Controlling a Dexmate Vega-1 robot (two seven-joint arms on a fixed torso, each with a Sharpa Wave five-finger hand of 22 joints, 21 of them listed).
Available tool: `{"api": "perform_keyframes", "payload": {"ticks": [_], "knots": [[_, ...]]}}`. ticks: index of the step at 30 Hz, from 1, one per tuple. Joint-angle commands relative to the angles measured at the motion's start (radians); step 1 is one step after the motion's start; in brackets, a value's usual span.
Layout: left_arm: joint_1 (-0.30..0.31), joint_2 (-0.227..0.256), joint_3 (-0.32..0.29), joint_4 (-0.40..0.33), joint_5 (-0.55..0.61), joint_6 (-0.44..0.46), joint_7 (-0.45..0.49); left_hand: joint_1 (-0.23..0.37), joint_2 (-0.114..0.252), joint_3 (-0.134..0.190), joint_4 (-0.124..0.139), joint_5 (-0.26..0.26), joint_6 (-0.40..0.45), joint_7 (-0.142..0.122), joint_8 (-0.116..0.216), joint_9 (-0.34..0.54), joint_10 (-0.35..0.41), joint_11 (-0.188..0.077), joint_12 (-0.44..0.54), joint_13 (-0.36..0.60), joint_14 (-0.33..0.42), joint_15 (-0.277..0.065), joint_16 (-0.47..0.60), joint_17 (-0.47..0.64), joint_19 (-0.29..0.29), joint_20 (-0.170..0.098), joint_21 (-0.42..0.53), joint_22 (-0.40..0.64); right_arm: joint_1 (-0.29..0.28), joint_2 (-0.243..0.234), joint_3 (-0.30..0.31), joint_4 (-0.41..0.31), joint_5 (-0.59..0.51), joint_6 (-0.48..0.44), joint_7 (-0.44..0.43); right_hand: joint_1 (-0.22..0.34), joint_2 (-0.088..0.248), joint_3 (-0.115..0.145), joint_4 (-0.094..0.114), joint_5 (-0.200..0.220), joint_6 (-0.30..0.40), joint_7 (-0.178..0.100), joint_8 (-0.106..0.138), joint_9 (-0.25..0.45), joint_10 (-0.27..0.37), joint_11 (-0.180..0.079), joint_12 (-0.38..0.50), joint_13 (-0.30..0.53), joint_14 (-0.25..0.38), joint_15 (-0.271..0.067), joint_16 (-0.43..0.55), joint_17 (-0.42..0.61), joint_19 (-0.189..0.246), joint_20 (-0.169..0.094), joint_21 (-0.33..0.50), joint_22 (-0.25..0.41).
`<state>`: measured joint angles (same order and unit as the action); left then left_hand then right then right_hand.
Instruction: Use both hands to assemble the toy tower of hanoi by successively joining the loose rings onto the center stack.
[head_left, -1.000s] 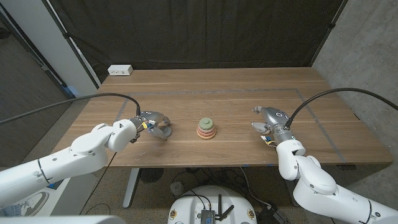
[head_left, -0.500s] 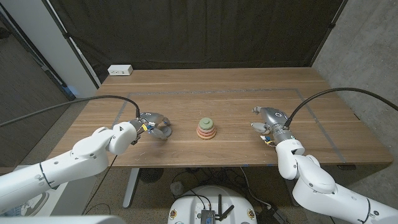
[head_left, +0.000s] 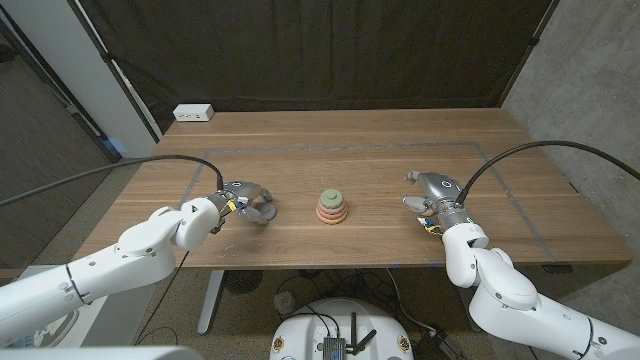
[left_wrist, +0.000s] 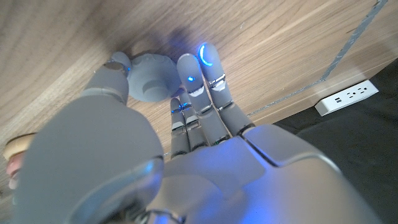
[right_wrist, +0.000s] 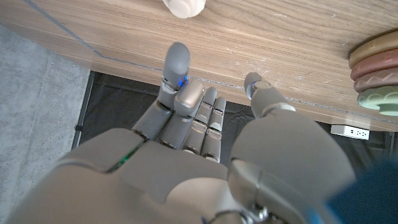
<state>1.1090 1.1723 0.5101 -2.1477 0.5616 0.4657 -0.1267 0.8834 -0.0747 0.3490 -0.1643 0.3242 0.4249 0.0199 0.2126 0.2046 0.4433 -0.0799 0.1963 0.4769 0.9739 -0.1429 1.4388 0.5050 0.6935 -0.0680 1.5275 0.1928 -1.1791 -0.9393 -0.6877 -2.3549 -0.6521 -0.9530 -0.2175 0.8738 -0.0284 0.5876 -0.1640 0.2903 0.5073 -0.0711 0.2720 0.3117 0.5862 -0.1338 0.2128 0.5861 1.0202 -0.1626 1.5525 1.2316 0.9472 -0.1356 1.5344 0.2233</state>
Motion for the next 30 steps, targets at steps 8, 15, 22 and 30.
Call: {"api": "perform_keyframes", "payload": {"ticks": [8,15,22,30], "knots": [[0.011,-0.007,0.014,0.009,-0.029,0.007,0.009,0.013,0.004,-0.006,0.003,-0.004,0.032,0.004,0.016,0.002,0.034,-0.002,0.012,-0.006,0.010,-0.076,0.006,-0.002,0.012,-0.138,0.006,0.005,0.004,0.001,-0.004,-0.001,0.000,-0.002,0.000,-0.006,0.014,0.001,0.004,0.007,0.011,-0.001,-0.002,0.004,0.012,0.000,0.001,0.005,-0.005,-0.051,-0.004,0.001,-0.001,-0.081,0.006,0.000],[0.024,-0.005,0.010,-0.003,-0.038,0.029,0.025,0.041,0.020,0.001,-0.001,0.000,0.123,-0.013,0.048,0.010,0.146,-0.035,0.048,0.004,0.033,-0.077,0.020,0.000,0.032,-0.140,0.014,0.006,0.003,0.002,0.001,0.007,0.010,0.009,-0.005,-0.010,0.018,0.001,0.005,0.009,0.013,-0.001,-0.002,0.004,0.014,0.002,0.000,0.005,-0.005,-0.051,-0.005,0.001,-0.001,-0.081,0.006,0.000],[0.036,-0.005,0.002,-0.015,-0.046,0.042,0.054,0.069,0.027,0.008,-0.006,0.004,0.167,-0.023,0.064,0.017,0.209,-0.058,0.068,0.020,0.059,-0.077,0.043,0.016,0.049,-0.141,0.019,0.007,0.000,0.008,0.019,0.026,0.039,0.037,-0.021,-0.013,0.020,0.001,0.006,0.010,0.014,0.001,-0.003,0.004,0.016,0.002,0.001,0.005,-0.006,-0.051,-0.005,0.001,-0.001,-0.081,0.006,0.000],[0.040,-0.016,0.003,-0.023,-0.048,0.062,0.077,0.094,0.032,0.015,-0.008,0.009,0.190,-0.029,0.072,0.022,0.239,-0.066,0.073,0.034,0.071,-0.076,0.055,0.030,0.066,-0.142,0.023,0.007,0.014,0.017,0.024,0.048,0.058,0.064,-0.029,-0.016,0.023,0.001,0.007,0.011,0.015,0.001,-0.003,0.005,0.017,0.003,0.000,0.004,-0.006,-0.051,-0.005,0.001,0.000,-0.081,0.007,0.001]]}}
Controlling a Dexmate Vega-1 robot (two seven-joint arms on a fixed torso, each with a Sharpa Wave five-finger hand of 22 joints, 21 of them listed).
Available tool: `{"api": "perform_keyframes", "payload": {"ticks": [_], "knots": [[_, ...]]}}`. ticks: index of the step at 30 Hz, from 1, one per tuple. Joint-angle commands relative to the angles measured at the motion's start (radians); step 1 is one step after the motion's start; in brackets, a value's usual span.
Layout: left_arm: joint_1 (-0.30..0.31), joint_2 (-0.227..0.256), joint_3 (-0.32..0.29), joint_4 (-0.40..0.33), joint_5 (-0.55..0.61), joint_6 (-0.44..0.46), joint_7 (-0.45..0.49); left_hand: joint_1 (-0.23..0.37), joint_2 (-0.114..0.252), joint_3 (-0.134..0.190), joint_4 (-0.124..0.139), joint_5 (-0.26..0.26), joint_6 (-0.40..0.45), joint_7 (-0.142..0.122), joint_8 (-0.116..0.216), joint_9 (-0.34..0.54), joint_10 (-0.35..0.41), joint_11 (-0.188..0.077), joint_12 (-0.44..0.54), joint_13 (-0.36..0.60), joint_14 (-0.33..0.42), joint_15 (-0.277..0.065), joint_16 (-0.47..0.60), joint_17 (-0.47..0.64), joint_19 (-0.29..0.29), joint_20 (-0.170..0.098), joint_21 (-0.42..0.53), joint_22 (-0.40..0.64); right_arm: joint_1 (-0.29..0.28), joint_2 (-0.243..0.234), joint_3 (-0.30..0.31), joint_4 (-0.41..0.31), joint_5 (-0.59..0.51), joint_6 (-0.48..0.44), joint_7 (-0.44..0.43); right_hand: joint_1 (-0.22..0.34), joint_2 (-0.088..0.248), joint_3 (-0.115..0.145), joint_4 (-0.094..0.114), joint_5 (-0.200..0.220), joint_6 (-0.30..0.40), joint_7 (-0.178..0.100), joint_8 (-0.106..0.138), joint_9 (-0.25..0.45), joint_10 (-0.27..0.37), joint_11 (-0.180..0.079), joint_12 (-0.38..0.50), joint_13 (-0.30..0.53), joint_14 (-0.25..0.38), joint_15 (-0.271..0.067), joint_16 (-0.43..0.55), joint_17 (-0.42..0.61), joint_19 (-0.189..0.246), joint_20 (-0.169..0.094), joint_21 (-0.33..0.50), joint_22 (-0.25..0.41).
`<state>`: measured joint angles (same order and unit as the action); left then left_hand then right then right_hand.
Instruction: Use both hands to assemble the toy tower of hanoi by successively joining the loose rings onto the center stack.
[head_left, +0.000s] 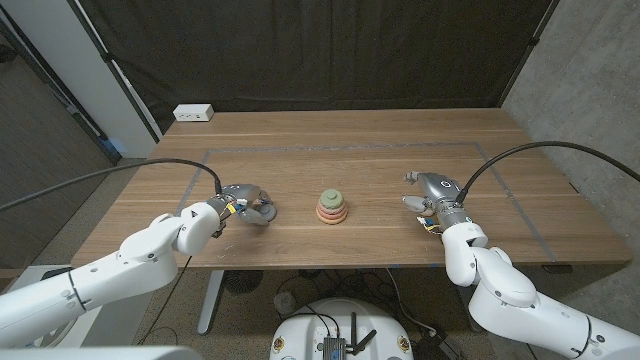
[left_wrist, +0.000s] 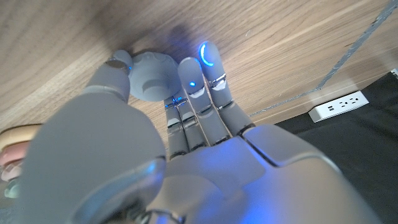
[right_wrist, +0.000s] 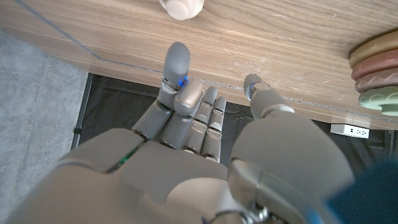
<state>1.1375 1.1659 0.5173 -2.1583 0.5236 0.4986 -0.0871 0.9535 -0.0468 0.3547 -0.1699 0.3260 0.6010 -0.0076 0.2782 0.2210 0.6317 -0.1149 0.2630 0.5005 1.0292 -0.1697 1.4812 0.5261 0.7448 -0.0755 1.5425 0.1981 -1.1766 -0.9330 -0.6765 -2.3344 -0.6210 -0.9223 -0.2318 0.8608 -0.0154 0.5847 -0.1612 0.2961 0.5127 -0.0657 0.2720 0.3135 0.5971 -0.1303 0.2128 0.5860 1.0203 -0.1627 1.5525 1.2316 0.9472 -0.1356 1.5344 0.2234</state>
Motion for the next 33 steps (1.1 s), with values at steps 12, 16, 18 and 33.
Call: {"api": "perform_keyframes", "payload": {"ticks": [12,16,18,33], "knots": [[0.043,0.008,-0.053,-0.037,-0.066,0.061,0.085,0.051,0.008,0.017,0.002,0.016,0.039,-0.007,0.015,0.017,0.083,-0.038,0.004,0.046,0.024,-0.049,0.019,0.045,0.025,-0.135,0.007,0.004,0.015,0.009,0.013,0.019,0.029,0.036,-0.017,-0.006,0.013,0.005,0.003,0.008,0.015,-0.002,-0.003,0.003,0.013,0.001,0.002,0.005,-0.006,-0.051,-0.005,0.001,0.000,-0.081,0.007,0.001],[0.045,0.013,-0.056,-0.038,-0.071,0.068,0.099,0.052,0.009,0.017,0.004,0.019,0.042,-0.008,0.016,0.020,0.088,-0.040,0.000,0.058,0.025,-0.049,0.018,0.053,0.026,-0.134,0.007,0.003,0.017,0.011,0.009,0.016,0.024,0.033,-0.016,-0.007,0.014,0.005,0.003,0.008,0.014,-0.001,-0.004,0.003,0.014,0.002,0.002,0.005,-0.005,-0.051,-0.005,0.001,0.002,-0.081,0.009,0.003],[0.046,0.015,-0.060,-0.041,-0.073,0.071,0.106,0.053,0.009,0.017,0.005,0.019,0.040,-0.009,0.015,0.021,0.087,-0.039,-0.003,0.062,0.028,-0.049,0.018,0.057,0.027,-0.135,0.007,0.003,0.017,0.010,0.007,0.014,0.019,0.033,-0.018,-0.008,0.015,0.005,0.003,0.009,0.013,-0.009,-0.005,0.003,0.017,0.000,0.003,0.006,-0.005,-0.051,-0.004,0.002,0.002,-0.081,0.008,0.003],[0.048,0.051,-0.074,-0.085,-0.085,0.108,0.102,0.051,0.012,0.016,0.008,0.023,0.043,-0.006,0.014,0.026,0.092,-0.038,-0.012,0.081,0.020,-0.049,0.004,0.058,0.025,-0.134,0.005,0.002,0.027,0.012,-0.013,-0.001,0.003,0.010,0.007,-0.013,0.017,0.005,0.000,0.013,0.028,-0.004,-0.002,0.003,0.032,-0.004,0.005,0.005,-0.003,-0.051,-0.002,0.002,0.002,-0.081,0.008,0.002]]}}
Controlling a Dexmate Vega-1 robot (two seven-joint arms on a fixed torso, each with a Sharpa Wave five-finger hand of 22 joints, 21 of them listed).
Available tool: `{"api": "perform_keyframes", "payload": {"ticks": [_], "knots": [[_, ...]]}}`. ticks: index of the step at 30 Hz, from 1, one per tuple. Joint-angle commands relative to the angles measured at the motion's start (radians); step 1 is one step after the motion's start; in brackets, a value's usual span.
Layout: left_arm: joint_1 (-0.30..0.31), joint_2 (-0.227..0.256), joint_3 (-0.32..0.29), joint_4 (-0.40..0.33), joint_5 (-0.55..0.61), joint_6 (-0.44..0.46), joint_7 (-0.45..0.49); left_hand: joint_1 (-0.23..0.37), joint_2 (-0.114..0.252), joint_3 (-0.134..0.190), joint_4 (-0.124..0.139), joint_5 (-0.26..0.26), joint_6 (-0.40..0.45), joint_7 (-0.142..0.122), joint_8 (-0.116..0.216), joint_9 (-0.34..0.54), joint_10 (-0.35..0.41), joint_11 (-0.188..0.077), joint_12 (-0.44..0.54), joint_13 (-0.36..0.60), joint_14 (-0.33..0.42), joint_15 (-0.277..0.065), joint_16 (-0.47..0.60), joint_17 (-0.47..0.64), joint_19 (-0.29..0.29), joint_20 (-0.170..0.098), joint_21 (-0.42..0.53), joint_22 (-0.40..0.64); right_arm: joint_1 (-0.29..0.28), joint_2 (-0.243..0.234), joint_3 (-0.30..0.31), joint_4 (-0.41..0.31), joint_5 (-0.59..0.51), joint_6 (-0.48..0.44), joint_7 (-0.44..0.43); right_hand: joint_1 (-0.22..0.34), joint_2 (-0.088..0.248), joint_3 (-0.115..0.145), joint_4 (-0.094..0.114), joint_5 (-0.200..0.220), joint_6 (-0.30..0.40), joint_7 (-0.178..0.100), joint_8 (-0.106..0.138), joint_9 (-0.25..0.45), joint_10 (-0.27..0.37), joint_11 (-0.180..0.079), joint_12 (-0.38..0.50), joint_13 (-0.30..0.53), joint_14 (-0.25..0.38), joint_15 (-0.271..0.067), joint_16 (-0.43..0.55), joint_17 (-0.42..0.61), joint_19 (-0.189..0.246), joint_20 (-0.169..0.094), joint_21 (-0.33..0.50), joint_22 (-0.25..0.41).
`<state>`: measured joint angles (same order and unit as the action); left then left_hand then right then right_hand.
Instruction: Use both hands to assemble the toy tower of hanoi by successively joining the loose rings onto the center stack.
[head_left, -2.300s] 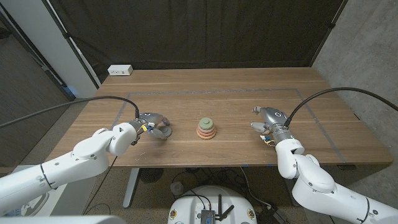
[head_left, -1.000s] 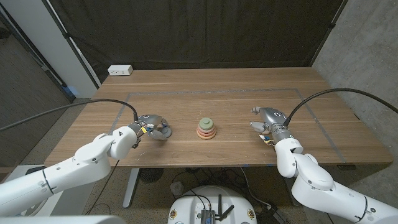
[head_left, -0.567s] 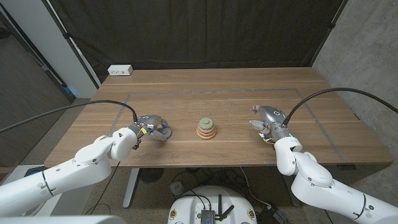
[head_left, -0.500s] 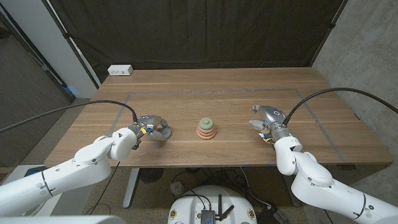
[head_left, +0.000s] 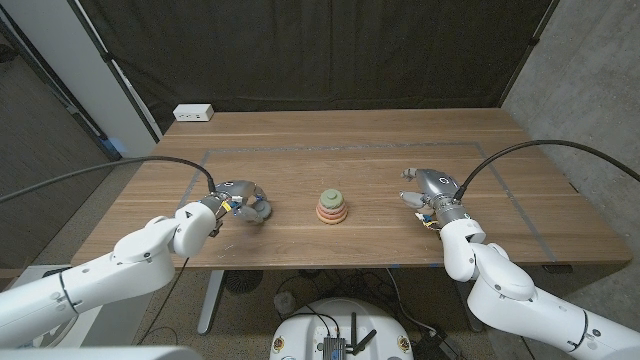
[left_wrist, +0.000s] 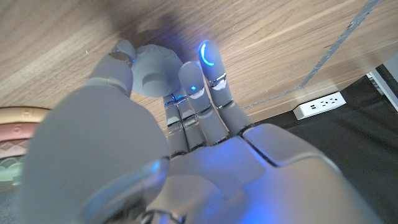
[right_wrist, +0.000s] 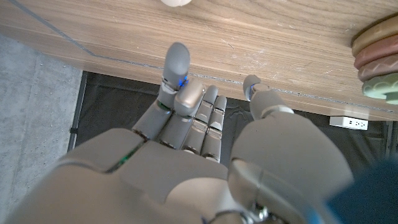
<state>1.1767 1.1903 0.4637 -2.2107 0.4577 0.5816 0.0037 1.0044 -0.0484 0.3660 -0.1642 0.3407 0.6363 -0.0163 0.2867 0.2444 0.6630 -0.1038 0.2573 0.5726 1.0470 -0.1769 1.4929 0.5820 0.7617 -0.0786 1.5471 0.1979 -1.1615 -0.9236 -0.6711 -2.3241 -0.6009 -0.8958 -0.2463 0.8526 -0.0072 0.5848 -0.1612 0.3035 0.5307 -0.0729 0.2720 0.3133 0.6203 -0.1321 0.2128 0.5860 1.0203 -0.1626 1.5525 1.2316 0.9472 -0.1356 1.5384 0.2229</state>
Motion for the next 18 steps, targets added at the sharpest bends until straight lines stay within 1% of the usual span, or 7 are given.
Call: {"api": "perform_keyframes", "payload": {"ticks": [1,5,7,9,11,18], "knots": [[0.015,0.031,-0.027,-0.038,-0.025,0.025,0.015,0.000,0.013,0.004,0.002,0.009,0.009,0.002,0.005,0.003,0.061,-0.050,-0.007,0.010,0.008,-0.042,-0.003,0.009,0.008,-0.131,0.001,0.002,0.012,0.005,-0.019,-0.011,-0.018,-0.018,0.021,-0.005,0.009,0.005,0.000,0.006,0.009,0.002,-0.003,0.003,0.010,-0.003,0.005,0.005,-0.003,-0.051,-0.002,0.002,0.002,-0.081,0.003,0.003],[0.035,0.054,-0.044,-0.062,-0.034,0.040,0.026,-0.002,0.013,0.004,0.002,0.009,0.011,0.003,0.005,0.004,0.062,-0.050,-0.010,0.015,0.004,-0.042,-0.008,0.007,0.007,-0.131,0.000,0.002,0.011,0.005,-0.018,-0.012,-0.016,-0.012,0.019,-0.006,0.010,0.005,0.000,0.007,0.013,0.001,-0.002,0.003,0.011,-0.003,0.005,0.005,-0.003,-0.051,-0.002,0.002,0.001,-0.081,0.002,0.001],[0.053,0.069,-0.066,-0.078,-0.049,0.047,0.038,-0.003,0.013,0.003,0.003,0.010,0.012,0.000,0.006,0.004,0.064,-0.050,-0.010,0.016,-0.001,-0.042,-0.013,0.004,0.006,-0.131,0.000,0.002,0.008,0.009,-0.018,-0.009,-0.015,-0.003,0.011,-0.007,0.010,0.005,0.000,0.007,0.013,0.002,-0.002,0.003,0.015,-0.002,0.005,0.004,-0.003,-0.051,-0.002,0.002,0.002,-0.081,0.003,0.002],[0.057,0.075,-0.072,-0.082,-0.055,0.048,0.043,-0.005,0.013,0.002,0.003,0.010,0.013,0.000,0.005,0.005,0.067,-0.051,-0.011,0.019,0.000,-0.042,-0.014,0.003,0.006,-0.131,0.000,0.002,0.007,0.008,-0.018,-0.010,-0.014,-0.001,0.013,-0.007,0.010,0.006,0.000,0.007,0.019,0.003,-0.001,0.003,0.016,-0.003,0.006,0.005,-0.003,-0.051,-0.002,0.002,0.002,-0.081,0.003,0.002],[0.071,0.093,-0.093,-0.097,-0.071,0.053,0.048,-0.005,0.013,0.002,0.003,0.011,0.015,0.000,0.006,0.005,0.068,-0.052,-0.012,0.020,-0.002,-0.042,-0.017,0.001,0.006,-0.131,0.000,0.002,0.006,0.008,-0.020,-0.011,-0.018,-0.005,0.014,-0.008,0.011,0.006,0.000,0.008,0.019,0.003,-0.001,0.003,0.020,-0.002,0.007,0.005,-0.003,-0.051,-0.002,0.002,0.004,-0.081,0.004,0.004],[0.084,0.131,-0.121,-0.123,-0.095,0.063,0.048,-0.006,0.013,0.000,0.002,0.012,0.019,0.000,0.005,0.006,0.075,-0.052,-0.015,0.029,0.002,-0.043,-0.020,-0.001,0.005,-0.131,0.000,0.002,0.001,0.007,-0.020,-0.017,-0.023,-0.016,0.018,-0.007,0.011,0.006,-0.002,0.009,0.021,0.002,-0.001,0.003,0.020,-0.002,0.006,0.005,-0.002,-0.052,-0.001,0.002,0.004,-0.081,0.004,0.003]]}}
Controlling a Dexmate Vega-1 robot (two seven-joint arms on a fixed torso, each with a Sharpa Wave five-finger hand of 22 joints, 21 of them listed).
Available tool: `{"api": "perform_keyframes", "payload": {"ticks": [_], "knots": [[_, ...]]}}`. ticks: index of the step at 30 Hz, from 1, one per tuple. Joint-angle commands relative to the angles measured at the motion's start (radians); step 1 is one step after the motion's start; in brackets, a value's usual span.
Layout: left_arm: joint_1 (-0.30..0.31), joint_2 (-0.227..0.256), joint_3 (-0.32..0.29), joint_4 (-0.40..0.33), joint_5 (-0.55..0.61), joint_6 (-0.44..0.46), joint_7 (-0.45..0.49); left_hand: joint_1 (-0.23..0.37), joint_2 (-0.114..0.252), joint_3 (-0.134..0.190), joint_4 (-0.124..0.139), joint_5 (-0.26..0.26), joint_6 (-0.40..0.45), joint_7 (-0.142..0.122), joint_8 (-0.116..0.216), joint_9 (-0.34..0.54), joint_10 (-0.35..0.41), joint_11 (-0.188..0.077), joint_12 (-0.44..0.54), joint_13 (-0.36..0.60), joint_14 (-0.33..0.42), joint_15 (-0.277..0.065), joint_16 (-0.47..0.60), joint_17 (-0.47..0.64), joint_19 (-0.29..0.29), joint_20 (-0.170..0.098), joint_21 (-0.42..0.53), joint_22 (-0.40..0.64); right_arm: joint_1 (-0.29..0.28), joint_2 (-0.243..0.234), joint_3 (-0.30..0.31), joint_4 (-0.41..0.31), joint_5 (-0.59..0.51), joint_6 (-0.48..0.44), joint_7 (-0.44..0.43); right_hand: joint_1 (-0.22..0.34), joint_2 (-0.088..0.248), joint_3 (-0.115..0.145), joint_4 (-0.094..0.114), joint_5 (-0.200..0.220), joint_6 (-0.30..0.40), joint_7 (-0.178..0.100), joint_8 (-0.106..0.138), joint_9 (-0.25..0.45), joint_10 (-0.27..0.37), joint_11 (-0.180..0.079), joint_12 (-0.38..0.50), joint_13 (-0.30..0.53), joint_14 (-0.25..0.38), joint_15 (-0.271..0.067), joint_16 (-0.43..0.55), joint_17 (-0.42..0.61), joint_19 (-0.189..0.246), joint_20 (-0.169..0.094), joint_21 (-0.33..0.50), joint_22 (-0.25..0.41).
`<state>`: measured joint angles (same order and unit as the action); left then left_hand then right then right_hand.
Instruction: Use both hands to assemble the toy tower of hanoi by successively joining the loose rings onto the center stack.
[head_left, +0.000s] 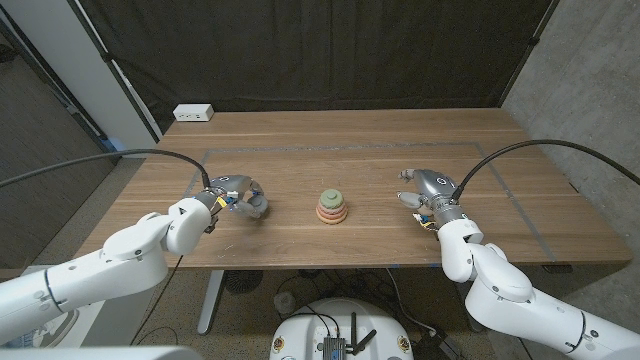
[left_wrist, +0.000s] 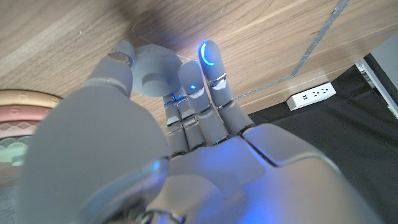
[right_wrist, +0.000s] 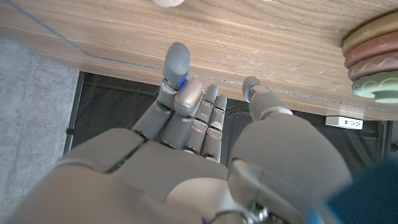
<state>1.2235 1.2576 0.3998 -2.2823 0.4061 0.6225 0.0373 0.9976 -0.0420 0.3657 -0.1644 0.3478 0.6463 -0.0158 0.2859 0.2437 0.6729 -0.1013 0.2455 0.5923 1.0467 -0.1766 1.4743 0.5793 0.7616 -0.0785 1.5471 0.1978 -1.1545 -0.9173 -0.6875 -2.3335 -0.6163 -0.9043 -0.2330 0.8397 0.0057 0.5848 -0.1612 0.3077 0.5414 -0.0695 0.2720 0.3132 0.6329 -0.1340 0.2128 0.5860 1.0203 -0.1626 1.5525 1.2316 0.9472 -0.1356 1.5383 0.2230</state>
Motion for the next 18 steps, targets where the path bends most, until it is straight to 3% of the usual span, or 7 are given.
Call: {"api": "perform_keyframes", "payload": {"ticks": [1,12,18], "knots": [[0.045,0.074,-0.070,-0.058,-0.053,0.021,0.019,0.001,0.007,0.000,0.002,0.006,0.012,0.000,0.007,0.007,0.065,-0.055,-0.004,0.009,0.002,-0.043,-0.002,0.001,0.005,-0.131,0.000,0.002,-0.009,0.000,-0.003,-0.009,-0.008,-0.010,0.004,0.006,-0.002,0.006,-0.002,0.005,0.010,-0.001,-0.001,0.003,0.008,0.000,0.006,0.005,-0.002,-0.052,-0.001,0.002,0.006,-0.081,0.005,0.004],[0.064,0.134,-0.116,-0.105,-0.089,0.032,0.020,0.001,0.007,-0.001,0.002,0.007,0.008,-0.002,0.004,0.008,0.065,-0.053,-0.007,0.014,0.002,-0.043,-0.004,0.001,0.005,-0.131,0.000,0.002,-0.027,0.000,0.004,-0.016,-0.005,-0.015,-0.010,0.007,-0.001,0.007,-0.003,0.006,0.018,0.002,0.001,0.003,0.015,0.000,0.007,0.007,0.000,-0.052,0.000,0.002,0.006,-0.081,0.005,0.004],[0.109,0.181,-0.184,-0.130,-0.142,0.027,0.047,-0.001,0.006,-0.003,0.002,0.008,0.008,-0.002,0.002,0.009,0.066,-0.052,-0.012,0.019,0.002,-0.043,-0.007,0.002,0.003,-0.131,-0.001,0.002,-0.033,-0.001,0.007,-0.019,-0.002,-0.017,-0.015,0.006,0.000,0.007,-0.003,0.007,0.018,0.002,0.000,0.003,0.016,0.000,0.007,0.007,0.001,-0.051,0.001,0.002,0.007,-0.081,0.005,0.005]]}}
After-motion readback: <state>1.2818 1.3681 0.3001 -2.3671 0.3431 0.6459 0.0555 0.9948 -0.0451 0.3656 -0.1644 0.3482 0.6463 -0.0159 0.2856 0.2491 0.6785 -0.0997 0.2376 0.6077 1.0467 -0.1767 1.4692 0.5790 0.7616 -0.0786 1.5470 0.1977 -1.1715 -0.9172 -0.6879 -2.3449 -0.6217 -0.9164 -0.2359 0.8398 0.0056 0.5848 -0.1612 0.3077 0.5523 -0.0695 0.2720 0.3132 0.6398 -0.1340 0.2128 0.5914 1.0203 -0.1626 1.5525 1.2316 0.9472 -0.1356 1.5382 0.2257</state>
